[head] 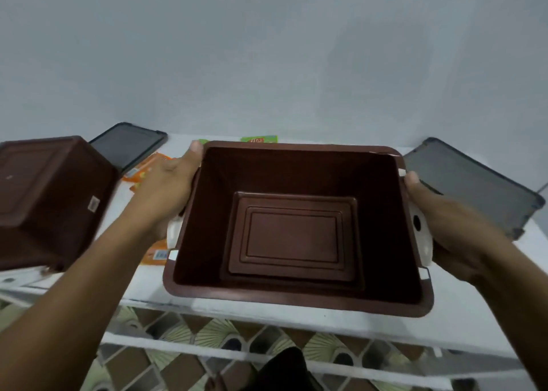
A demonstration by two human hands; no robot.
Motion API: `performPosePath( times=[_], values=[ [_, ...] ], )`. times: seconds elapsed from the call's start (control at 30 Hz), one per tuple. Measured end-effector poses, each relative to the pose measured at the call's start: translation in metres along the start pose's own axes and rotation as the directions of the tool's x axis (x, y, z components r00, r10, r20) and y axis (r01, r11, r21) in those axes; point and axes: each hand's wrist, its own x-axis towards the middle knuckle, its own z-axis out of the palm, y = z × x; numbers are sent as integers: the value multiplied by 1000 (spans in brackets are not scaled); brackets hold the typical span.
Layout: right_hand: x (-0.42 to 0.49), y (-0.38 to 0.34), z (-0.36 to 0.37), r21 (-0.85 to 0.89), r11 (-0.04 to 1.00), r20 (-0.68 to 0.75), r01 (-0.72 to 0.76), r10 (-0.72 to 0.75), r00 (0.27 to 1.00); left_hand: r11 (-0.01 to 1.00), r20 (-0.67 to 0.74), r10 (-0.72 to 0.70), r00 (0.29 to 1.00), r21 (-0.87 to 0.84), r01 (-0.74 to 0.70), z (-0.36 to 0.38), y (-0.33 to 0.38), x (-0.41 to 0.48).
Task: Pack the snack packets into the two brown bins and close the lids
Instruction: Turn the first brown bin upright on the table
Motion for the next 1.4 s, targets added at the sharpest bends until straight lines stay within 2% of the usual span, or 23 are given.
performPosePath(
  times=[0.1, 0.2, 0.47, 0.57, 0.73, 0.93, 1.2, 1.3, 1.4],
  values=[
    [-6, 23, 8, 24, 999, -7, -49, 49, 999, 998, -7, 21, 1000, 62, -21, -2, -16, -11],
    [-9, 42, 13, 17, 994, -10, -108, 108, 994, 999, 13, -33, 999, 31, 33, -6, -33, -18],
    [-10, 64, 29, 155, 967, 38, -202, 199, 979, 976, 107, -216, 970, 49, 212, -6, -59, -23],
    [-7, 63, 33, 196, 959, 18, -202, 203, 979, 974, 116, -228, 967, 22, 227, -4, -55, -25],
    [-7, 69, 39, 195, 951, 25, -242, 241, 970, 963, 134, -261, 956, 101, 249, -16, -59, -17],
    [7, 74, 42, 168, 965, -64, -201, 214, 975, 978, 107, -193, 975, 105, 182, -2, -56, -9],
    [17, 70, 44, 170, 976, -103, -138, 157, 982, 978, 87, -149, 985, 161, 134, 7, -56, 5],
    [19, 75, 46, 124, 988, -141, -90, 107, 984, 984, 66, -125, 990, 135, 115, 11, -57, 4],
    [22, 79, 50, 15, 998, -200, -66, 68, 978, 996, 33, -87, 996, 27, 87, 16, -63, 2]
  ],
)
